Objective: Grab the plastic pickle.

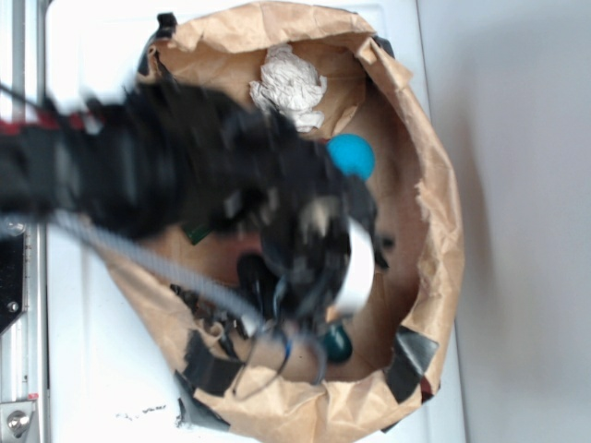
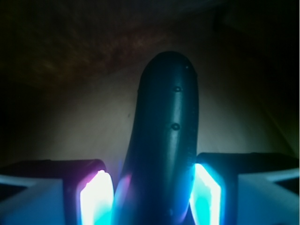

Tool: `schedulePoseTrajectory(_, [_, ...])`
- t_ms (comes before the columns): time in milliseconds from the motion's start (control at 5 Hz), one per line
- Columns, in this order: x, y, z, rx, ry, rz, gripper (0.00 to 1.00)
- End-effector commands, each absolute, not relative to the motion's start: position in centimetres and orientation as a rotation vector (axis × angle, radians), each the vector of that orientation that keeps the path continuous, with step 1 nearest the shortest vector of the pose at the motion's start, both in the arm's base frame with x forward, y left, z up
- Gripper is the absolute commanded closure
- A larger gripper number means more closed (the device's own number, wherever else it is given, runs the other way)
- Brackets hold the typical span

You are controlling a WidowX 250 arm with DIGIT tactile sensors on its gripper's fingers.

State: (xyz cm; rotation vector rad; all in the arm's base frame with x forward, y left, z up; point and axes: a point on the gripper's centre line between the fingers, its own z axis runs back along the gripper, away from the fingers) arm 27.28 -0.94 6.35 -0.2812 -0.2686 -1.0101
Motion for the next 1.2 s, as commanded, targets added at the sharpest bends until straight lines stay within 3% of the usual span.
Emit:
schedulePoseTrajectory(0, [25.4,1.7,15.3,-0.094,-0.203,-0.611,1.0])
schedulePoseTrajectory(200, [23.9,0.3,17.6,-0.001,-0.169,-0.482,1.0])
schedulePoseTrajectory(400, [23.9,-0.1,19.1,-0.103,-0.125,-0.341,1.0])
schedulePoseTrajectory(800, [23.7,-0.1,19.4,-0.132,-0.118,-0.226,1.0])
schedulePoseTrajectory(1000, [23.8,-0.7,18.7,-0.124,-0.136,-0.324,1.0])
